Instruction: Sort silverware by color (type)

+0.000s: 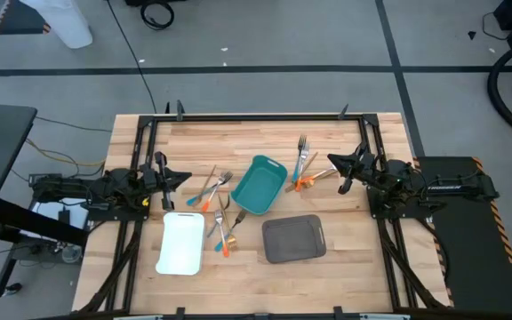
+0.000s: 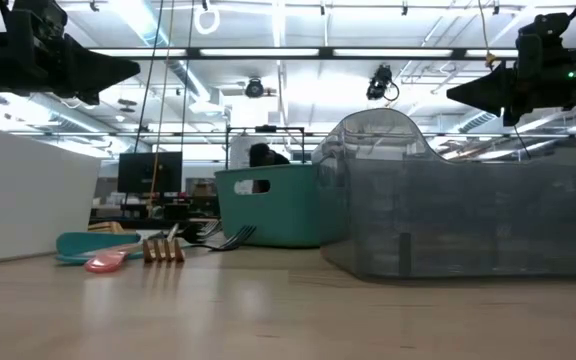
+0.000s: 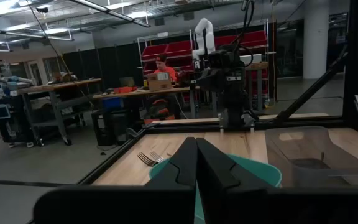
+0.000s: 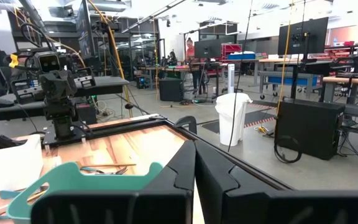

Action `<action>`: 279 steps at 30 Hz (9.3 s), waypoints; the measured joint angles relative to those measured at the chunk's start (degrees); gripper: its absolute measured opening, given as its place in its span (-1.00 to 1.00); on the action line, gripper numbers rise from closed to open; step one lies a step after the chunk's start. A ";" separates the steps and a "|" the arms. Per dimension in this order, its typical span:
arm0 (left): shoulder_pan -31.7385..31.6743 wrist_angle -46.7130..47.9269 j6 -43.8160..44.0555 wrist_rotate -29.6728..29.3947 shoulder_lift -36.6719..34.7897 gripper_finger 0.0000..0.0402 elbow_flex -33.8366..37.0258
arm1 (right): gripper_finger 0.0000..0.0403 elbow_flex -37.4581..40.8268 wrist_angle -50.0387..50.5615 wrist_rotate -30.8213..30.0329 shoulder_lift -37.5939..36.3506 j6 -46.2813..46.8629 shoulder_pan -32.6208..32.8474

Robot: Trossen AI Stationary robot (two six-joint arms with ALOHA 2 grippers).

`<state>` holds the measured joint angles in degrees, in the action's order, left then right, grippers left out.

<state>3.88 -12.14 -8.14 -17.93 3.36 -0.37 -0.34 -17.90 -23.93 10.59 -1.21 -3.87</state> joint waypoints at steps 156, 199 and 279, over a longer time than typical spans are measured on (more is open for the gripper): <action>-0.09 3.17 16.52 -5.84 29.27 -0.40 -21.23 | -0.89 -40.72 64.46 25.29 75.43 -4.10 -15.15; -0.15 23.63 23.45 -1.07 29.24 -0.40 -29.37 | -0.86 -74.25 66.01 34.55 81.57 39.12 20.09; -0.15 22.70 21.94 -1.36 29.26 -0.40 -29.32 | -0.86 -95.47 93.92 44.60 104.59 34.63 17.70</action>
<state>3.73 10.56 13.80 -19.29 32.61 -29.69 -95.80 76.02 20.67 115.18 33.42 13.82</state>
